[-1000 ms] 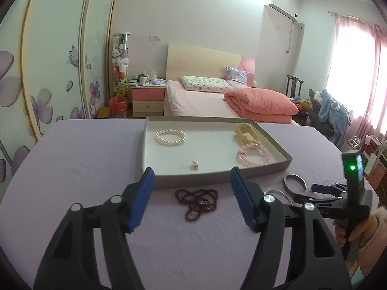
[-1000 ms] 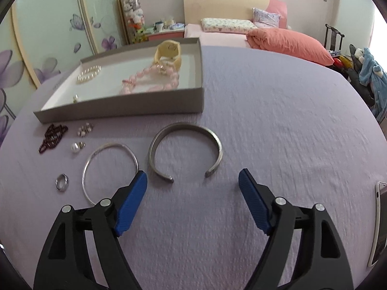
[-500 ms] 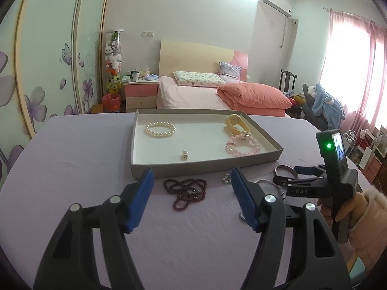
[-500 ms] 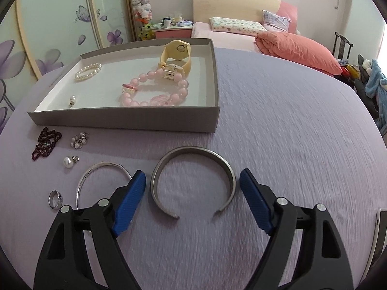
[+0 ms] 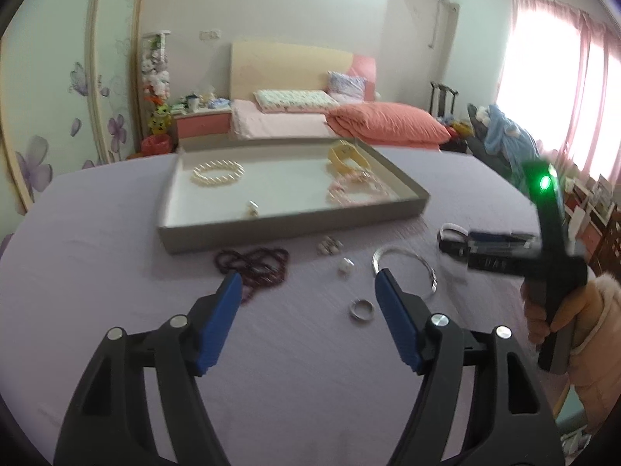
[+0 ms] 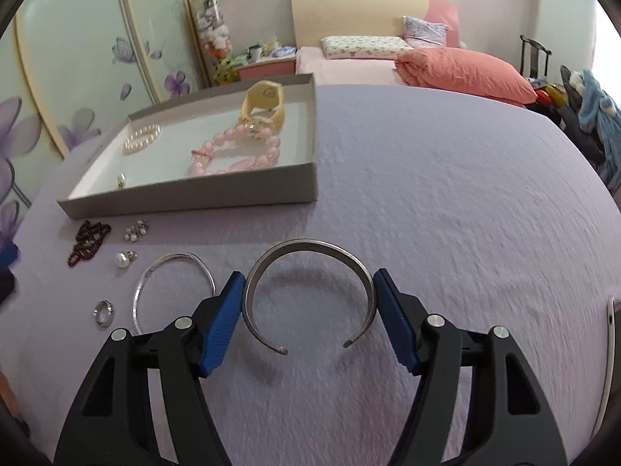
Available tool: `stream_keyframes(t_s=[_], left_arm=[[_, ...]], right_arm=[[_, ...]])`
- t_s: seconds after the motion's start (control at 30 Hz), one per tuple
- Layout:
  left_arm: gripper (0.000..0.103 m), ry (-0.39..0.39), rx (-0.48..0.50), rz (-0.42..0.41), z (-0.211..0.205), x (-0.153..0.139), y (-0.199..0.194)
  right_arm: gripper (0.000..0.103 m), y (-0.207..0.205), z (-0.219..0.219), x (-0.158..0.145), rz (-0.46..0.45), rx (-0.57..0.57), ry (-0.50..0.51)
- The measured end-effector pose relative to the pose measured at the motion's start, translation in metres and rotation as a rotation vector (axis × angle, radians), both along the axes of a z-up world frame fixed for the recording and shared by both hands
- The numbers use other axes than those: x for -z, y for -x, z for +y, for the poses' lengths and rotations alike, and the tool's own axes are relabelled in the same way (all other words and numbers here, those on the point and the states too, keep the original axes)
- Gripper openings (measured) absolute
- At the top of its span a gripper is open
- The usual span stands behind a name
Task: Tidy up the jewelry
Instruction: 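Grasp the silver ring with the left tool while the right tool holds the cuff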
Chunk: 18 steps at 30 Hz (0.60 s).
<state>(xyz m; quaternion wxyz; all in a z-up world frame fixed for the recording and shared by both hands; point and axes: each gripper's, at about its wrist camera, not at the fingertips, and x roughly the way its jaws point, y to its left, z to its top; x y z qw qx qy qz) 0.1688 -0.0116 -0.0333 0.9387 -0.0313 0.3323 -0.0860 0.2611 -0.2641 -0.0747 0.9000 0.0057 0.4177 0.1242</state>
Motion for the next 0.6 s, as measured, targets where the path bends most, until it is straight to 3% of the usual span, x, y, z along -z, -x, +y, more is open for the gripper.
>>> stream_keyframes(t_s=[0.17,0.43,0.6], left_arm=[[0.07,-0.038,0.045,0.081,-0.027,0.021,-0.01],[0.069,-0.096,0.039,0.166,-0.052,0.042,-0.031],[0.053,-0.107,0.026,0.212,-0.062,0.05,-0.044]], right_arm=[[0.067,0.006,-0.008,-0.013,-0.032,0.007,-0.047],[0.067,0.01,-0.012,-0.027,-0.069,0.002,-0.092],[0.067,0.01,-0.015,-0.027,-0.065,0.006,-0.11]])
